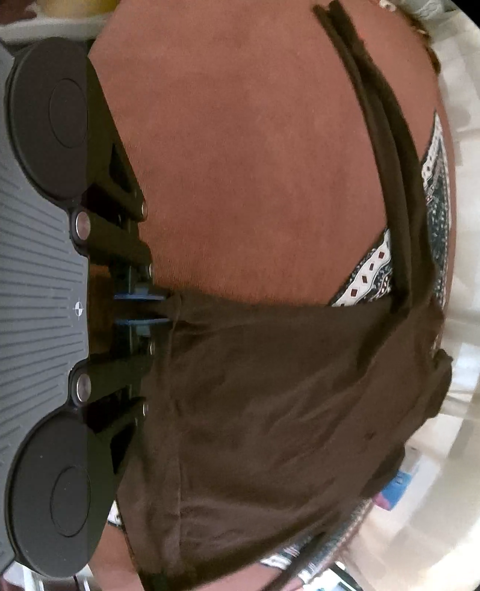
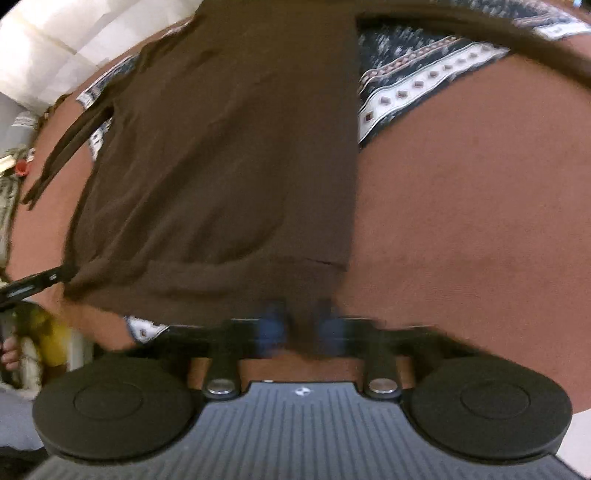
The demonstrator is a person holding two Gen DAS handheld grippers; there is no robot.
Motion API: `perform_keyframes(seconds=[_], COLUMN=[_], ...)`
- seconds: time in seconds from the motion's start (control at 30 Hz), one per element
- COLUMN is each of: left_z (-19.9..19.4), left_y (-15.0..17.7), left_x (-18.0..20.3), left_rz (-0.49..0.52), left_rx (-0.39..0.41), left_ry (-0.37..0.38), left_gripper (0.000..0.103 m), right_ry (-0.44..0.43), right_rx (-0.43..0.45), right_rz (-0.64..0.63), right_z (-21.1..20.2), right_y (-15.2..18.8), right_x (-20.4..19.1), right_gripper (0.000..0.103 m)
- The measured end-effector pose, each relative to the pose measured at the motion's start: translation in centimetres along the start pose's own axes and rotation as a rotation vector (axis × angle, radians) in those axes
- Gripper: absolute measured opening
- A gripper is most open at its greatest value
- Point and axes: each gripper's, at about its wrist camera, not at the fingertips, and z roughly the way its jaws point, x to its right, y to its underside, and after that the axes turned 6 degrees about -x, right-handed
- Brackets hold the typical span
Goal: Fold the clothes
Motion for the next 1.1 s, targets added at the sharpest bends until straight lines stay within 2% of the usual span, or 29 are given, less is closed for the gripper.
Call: perform_keyframes(seconds=[0.03, 0.13, 0.2, 0.23, 0.27, 0.3, 0.37, 0.43, 0.47, 0.5, 0.6, 0.67, 0.77, 0.83, 0.97, 1.1], left_z=[0.1, 0.1, -0.3, -0.7, -1.0, -1.8, -3.3, -3.9, -3.6, -3.3, -1.7, -0.7, 0.4, 1.1, 2.0, 2.2], left_y=[0.2, 0.5, 0.2, 0.0, -0.2, -0.7, -2.0, -3.5, -4.2, -4.8, -6.2, -6.4, -6.3, -6.5, -6.4, -6.2], left_x=[0.1, 0.3, 0.2, 0.1, 0.0, 0.0, -0.3, -0.5, -0.4, -0.2, 0.3, 0.6, 0.3, 0.1, -0.3, -0.7], left_rz=[0.013, 0.040, 0.025, 0.015, 0.005, -0.013, -0.071, -0.114, -0.117, -0.119, -0.094, -0.065, -0.066, -0.053, -0.016, 0.002], left_rx=[-0.001, 0.003, -0.005, -0.006, -0.007, 0.022, 0.094, 0.148, 0.148, 0.148, 0.121, 0.101, 0.081, 0.062, 0.045, 0.045], left_ry=[-0.014, -0.035, -0.036, -0.036, -0.035, -0.052, -0.090, -0.086, -0.073, -0.060, -0.011, 0.001, 0.053, 0.089, 0.155, 0.207], left_gripper=[0.002, 0.001, 0.002, 0.006, 0.024, 0.030, 0.049, 0.054, 0.056, 0.057, 0.057, 0.058, 0.059, 0.059, 0.060, 0.066], right_ry=[-0.004, 0.077, 0.044, 0.036, 0.030, 0.046, 0.046, 0.013, -0.005, -0.040, -0.133, -0.150, -0.174, -0.188, -0.098, -0.041], right_rx=[0.002, -0.050, -0.057, -0.062, -0.064, -0.042, 0.027, 0.102, 0.140, 0.174, 0.229, 0.225, 0.219, 0.213, 0.160, 0.045], right_rz=[0.000, -0.013, 0.004, -0.010, -0.024, -0.039, -0.083, -0.143, -0.175, -0.231, -0.423, -0.542, -0.721, -0.839, -1.029, -1.080], right_z=[-0.3, 0.4, 0.3, 0.0, -0.3, -1.2, -3.5, -5.8, -6.9, -7.5, -7.1, -5.0, -1.8, 0.3, 6.3, 11.3], right_y=[0.1, 0.4, 0.2, -0.1, -0.3, -0.5, -2.3, -4.9, -6.2, -8.3, -13.8, -16.3, -20.1, -22.6, -25.8, -29.9], right_x=[0.0, 0.8, 1.4, 1.4, 1.3, 1.1, 0.3, -1.0, -1.8, -3.5, -10.0, -15.3, -23.1, -28.4, -34.9, -37.4], right_gripper=[0.004, 0.004, 0.004, 0.005, 0.011, 0.017, 0.021, 0.026, 0.033, 0.039, 0.040, 0.041, 0.055, 0.055, 0.055, 0.057])
